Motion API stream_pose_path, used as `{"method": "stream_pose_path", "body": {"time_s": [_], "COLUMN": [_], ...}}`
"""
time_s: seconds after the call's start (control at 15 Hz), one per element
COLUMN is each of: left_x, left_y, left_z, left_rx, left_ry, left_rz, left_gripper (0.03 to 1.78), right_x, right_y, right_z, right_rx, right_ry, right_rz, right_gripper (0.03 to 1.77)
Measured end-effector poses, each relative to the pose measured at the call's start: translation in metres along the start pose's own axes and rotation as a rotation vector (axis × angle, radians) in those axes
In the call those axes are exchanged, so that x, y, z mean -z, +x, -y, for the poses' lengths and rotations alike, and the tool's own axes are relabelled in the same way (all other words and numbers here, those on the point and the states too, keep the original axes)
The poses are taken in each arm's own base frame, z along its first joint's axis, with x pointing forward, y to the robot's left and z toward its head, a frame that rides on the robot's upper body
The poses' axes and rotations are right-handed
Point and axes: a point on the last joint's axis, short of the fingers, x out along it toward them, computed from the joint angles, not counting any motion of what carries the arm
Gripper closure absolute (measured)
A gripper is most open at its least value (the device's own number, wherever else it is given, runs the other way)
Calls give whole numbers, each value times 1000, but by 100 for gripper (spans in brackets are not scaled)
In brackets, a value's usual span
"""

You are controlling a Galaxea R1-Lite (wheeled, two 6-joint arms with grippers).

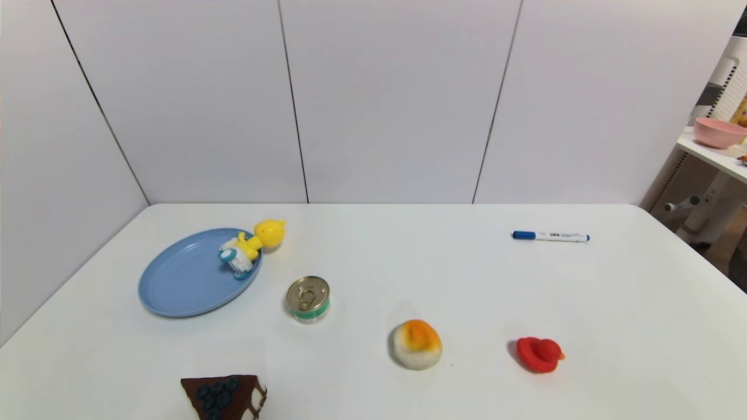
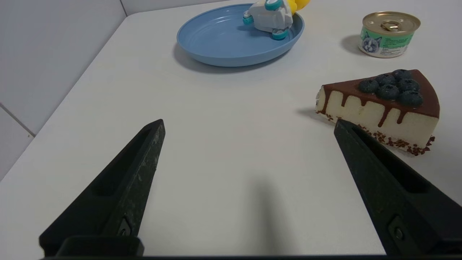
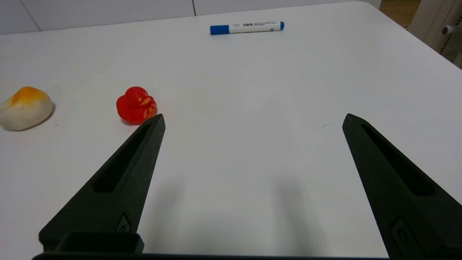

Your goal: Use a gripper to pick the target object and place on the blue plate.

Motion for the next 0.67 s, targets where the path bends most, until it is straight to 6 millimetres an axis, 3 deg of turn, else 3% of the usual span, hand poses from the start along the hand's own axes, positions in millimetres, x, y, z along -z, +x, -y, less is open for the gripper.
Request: {"method": "stream_pose_path", "body": {"time_s": [0.67], "left_x": [0], "left_y": [0], "left_z": [0], "left_rx": [1], "left_ry": [0], "left_rz": [0], "left_gripper": [12], "right_x": [0], "right_y": [0], "right_z": [0], "right_rx": [0], "right_ry": [2], "right_rz": [0], "right_gripper": [10]}}
